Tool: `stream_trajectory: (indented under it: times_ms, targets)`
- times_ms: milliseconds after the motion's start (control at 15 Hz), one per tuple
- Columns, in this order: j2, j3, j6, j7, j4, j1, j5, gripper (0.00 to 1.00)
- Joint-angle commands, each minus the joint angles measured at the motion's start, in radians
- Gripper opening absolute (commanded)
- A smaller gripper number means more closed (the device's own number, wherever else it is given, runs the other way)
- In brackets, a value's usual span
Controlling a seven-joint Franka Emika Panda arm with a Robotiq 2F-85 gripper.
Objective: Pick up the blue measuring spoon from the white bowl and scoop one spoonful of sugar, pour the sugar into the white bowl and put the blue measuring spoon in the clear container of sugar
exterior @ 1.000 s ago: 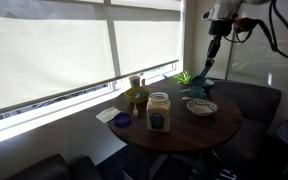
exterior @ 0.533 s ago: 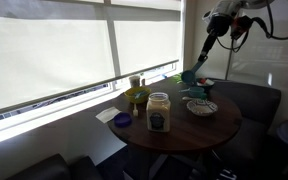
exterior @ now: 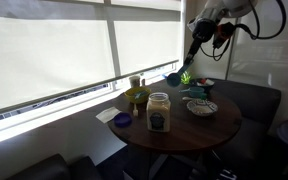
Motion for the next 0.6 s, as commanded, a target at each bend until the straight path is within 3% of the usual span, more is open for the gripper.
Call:
stream_trajectory:
  times_ms: [0,533]
  targets:
    - [0.086,0.034,-0.056,-0.024,0.113,-0.023,0.037,0.02]
    - [0.217,0.106,-0.051,0.022,0.232,-0.021,-0.037,0.02]
